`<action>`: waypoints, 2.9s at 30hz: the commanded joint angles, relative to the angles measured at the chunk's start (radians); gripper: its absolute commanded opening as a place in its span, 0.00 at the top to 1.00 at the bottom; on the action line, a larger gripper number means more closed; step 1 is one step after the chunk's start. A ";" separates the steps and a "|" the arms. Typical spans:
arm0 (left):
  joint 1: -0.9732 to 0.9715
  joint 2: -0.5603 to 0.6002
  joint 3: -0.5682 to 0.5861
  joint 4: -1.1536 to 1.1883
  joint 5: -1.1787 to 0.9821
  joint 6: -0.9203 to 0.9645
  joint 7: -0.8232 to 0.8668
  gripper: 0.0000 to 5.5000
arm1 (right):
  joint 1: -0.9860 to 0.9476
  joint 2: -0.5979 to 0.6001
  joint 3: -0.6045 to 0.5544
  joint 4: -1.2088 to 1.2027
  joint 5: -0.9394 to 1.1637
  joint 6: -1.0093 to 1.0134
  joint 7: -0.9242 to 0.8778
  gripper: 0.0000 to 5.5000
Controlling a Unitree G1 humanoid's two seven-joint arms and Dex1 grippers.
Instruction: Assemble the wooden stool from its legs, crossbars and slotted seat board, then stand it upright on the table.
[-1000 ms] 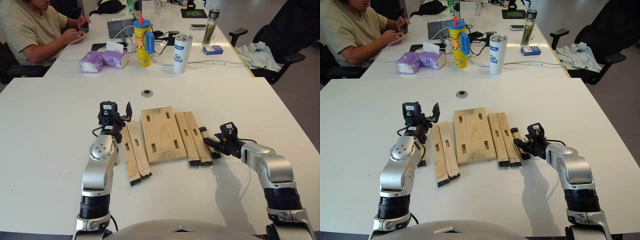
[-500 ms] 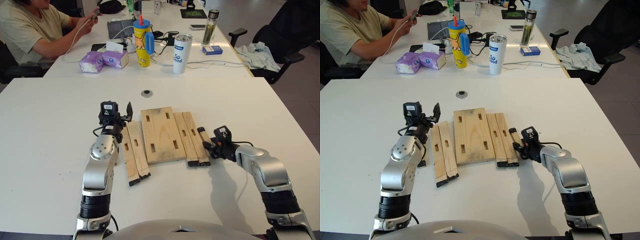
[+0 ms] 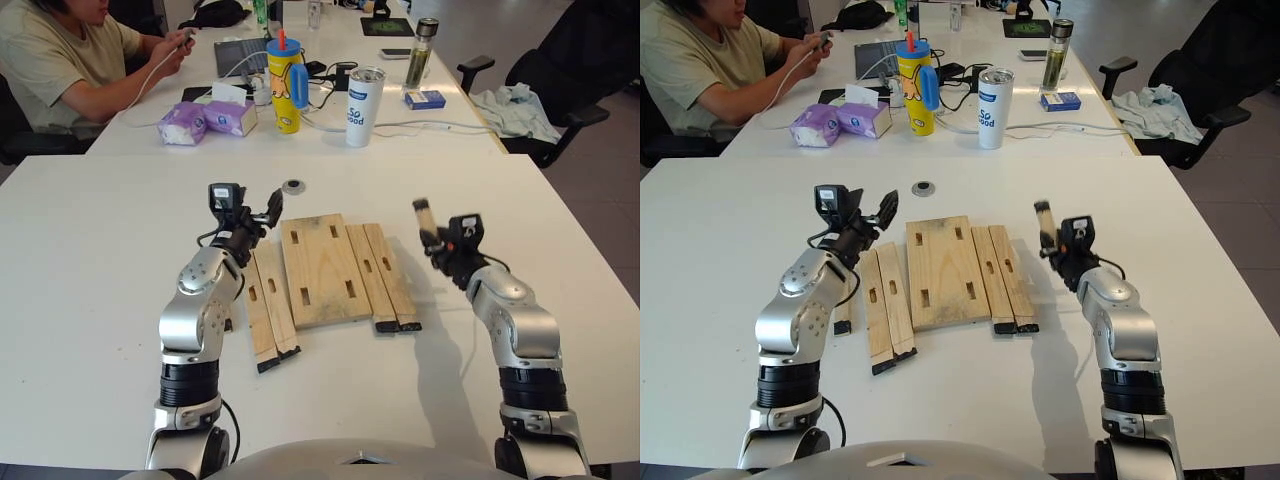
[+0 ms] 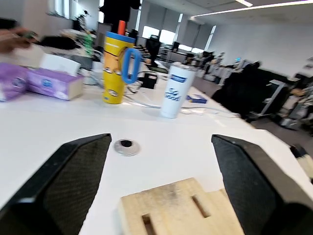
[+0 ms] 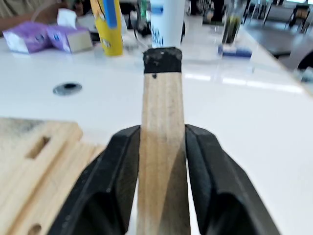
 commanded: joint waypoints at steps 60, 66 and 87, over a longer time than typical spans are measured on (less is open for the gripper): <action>-0.072 -0.025 0.179 -0.035 -0.591 0.232 0.277 0.92 | 0.105 -0.021 0.216 -0.063 -0.018 -0.175 0.231 0.61; 0.196 -0.039 0.190 -0.238 -0.576 0.224 0.421 0.92 | 0.082 -0.048 0.113 0.027 -0.013 -0.160 0.199 0.61; 0.395 -0.075 0.148 -0.325 -0.427 0.055 0.528 0.92 | 0.075 -0.052 0.115 0.088 -0.014 -0.152 0.250 0.61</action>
